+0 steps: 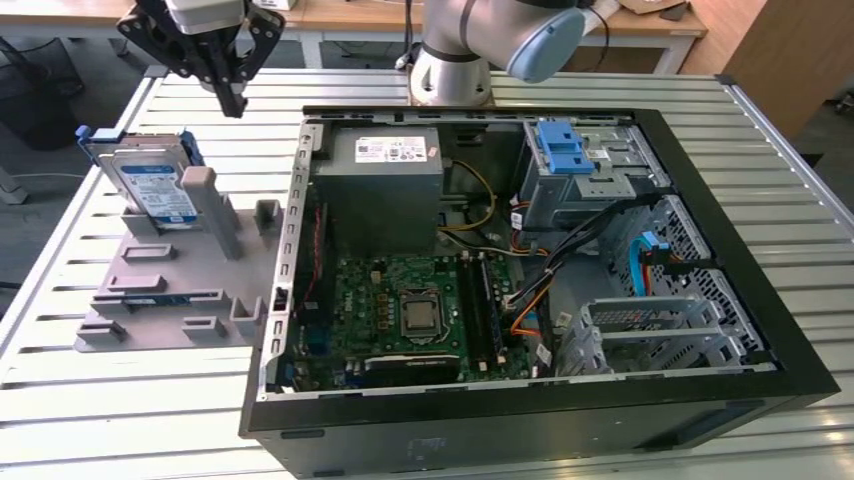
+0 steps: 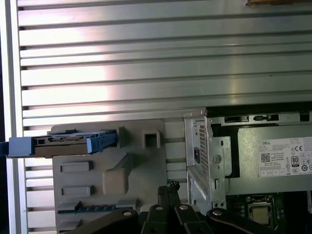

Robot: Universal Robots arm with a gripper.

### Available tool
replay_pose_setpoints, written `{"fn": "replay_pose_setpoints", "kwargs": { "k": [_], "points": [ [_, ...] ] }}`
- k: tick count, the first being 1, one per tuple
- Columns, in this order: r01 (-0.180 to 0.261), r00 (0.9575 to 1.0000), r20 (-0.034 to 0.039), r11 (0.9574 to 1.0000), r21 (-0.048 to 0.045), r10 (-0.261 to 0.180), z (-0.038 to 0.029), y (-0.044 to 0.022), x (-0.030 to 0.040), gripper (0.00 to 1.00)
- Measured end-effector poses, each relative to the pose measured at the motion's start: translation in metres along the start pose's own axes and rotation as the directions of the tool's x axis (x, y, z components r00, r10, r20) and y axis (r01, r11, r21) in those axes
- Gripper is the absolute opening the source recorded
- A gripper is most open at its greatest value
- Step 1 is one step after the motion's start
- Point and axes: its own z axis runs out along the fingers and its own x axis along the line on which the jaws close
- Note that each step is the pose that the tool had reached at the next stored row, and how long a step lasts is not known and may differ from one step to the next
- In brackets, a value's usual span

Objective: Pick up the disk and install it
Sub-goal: 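Reach for the disk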

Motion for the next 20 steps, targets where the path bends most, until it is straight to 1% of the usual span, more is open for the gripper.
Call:
{"fn": "replay_pose_setpoints", "kwargs": {
  "k": [20],
  "points": [
    [0.000,1.0000,0.0000,1.0000,-0.0001,0.000,0.0004,0.0014,0.0172,0.11]
  ]
}}
